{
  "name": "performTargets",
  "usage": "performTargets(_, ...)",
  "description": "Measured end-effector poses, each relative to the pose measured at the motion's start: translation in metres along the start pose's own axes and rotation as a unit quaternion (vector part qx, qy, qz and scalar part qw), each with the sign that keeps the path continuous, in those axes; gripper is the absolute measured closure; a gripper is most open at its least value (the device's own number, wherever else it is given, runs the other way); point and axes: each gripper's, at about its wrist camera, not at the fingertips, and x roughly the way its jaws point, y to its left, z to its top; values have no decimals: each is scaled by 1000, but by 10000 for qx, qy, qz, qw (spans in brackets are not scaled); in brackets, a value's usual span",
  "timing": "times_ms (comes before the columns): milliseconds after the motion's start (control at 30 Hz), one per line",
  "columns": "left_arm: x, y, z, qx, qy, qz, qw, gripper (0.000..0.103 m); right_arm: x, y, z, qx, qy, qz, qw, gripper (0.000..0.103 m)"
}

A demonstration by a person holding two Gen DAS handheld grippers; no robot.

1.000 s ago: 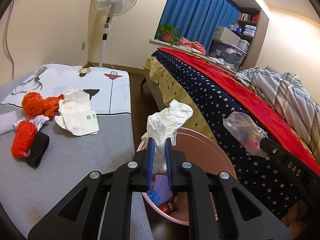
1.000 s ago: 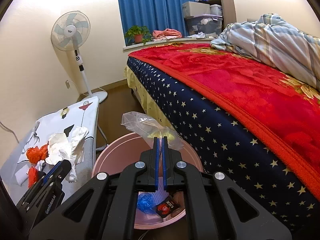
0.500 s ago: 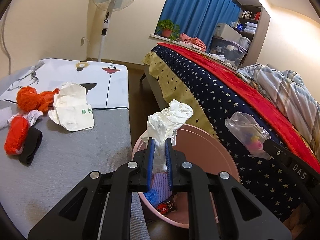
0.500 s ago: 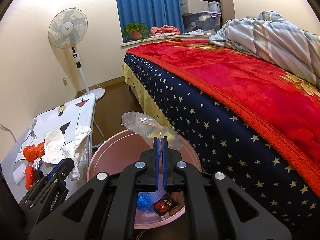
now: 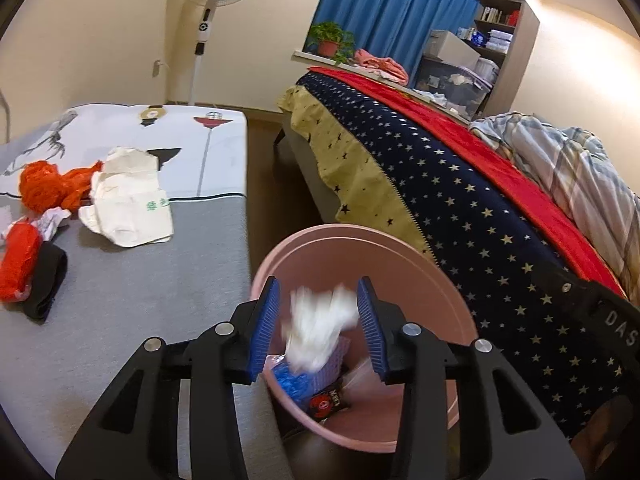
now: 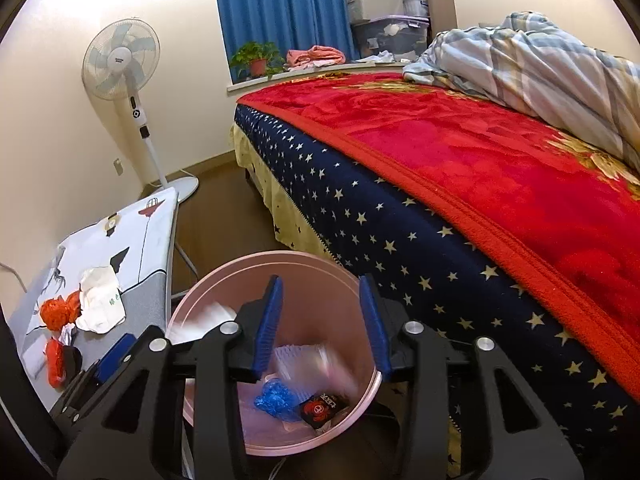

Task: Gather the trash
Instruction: 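Open left gripper dropping tissue into bin while right gripper drops clear bag, then move left gripper to red plastic bag while right gripper approaches white paper bag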

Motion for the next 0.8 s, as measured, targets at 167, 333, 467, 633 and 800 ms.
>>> performTargets(167,-20,11,5,-49,-147,79,9998,64,-11,7,-2,-129,-116,227,9996,62)
performTargets(333,-45,27,8,-22,-339,157,9993,64,-26,20,-5,-329,-262,471,9980,62)
performTargets(467,-67,46,10,-40,-483,313,9983,71,-38,35,-7,-421,-345,724,9959,62)
performTargets(633,-95,77,9,-55,-634,638,9959,75,-49,56,-13,-481,-370,1004,9931,62)
performTargets(800,-117,115,4,-382,-747,973,9917,77,-54,83,-21,-657,-422,1252,9890,71)
